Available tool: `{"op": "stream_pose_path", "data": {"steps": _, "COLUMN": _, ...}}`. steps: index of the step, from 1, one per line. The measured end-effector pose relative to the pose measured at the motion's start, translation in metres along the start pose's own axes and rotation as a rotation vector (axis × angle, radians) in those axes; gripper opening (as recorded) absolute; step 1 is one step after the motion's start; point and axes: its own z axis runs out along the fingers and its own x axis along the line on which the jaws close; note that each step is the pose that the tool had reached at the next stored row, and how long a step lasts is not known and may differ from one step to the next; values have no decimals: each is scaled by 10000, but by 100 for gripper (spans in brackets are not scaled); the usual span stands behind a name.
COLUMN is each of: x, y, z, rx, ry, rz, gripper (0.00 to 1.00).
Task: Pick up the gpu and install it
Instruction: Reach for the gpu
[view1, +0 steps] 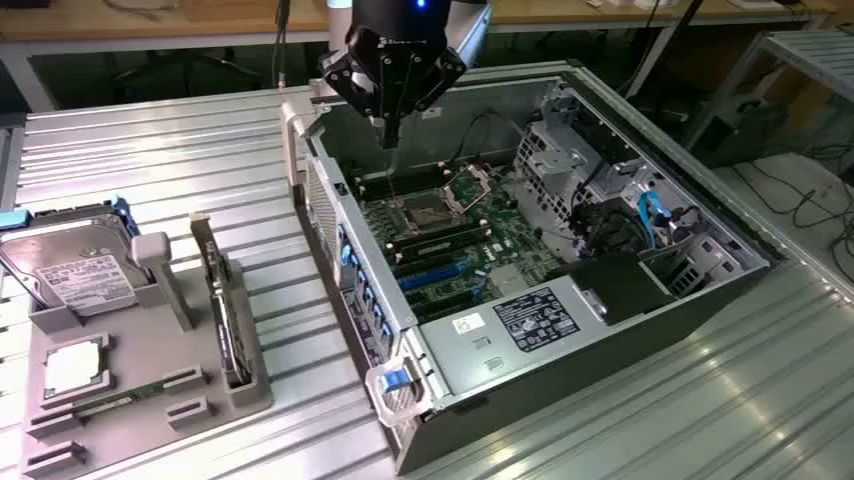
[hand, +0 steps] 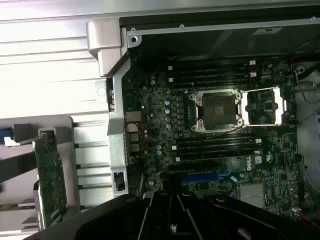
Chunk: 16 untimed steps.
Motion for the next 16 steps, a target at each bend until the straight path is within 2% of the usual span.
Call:
{"op": "stream_pose_path", "data": {"steps": 2, "x": 41, "y": -3, "z": -1, "rx": 0, "ry": 0, "rz": -2, "gripper": 11}}
{"op": "stream_pose_path", "data": {"steps": 16, "x": 136, "y": -11, "z": -4, "rx": -1, "ry": 0, "rz": -1, "gripper": 11}}
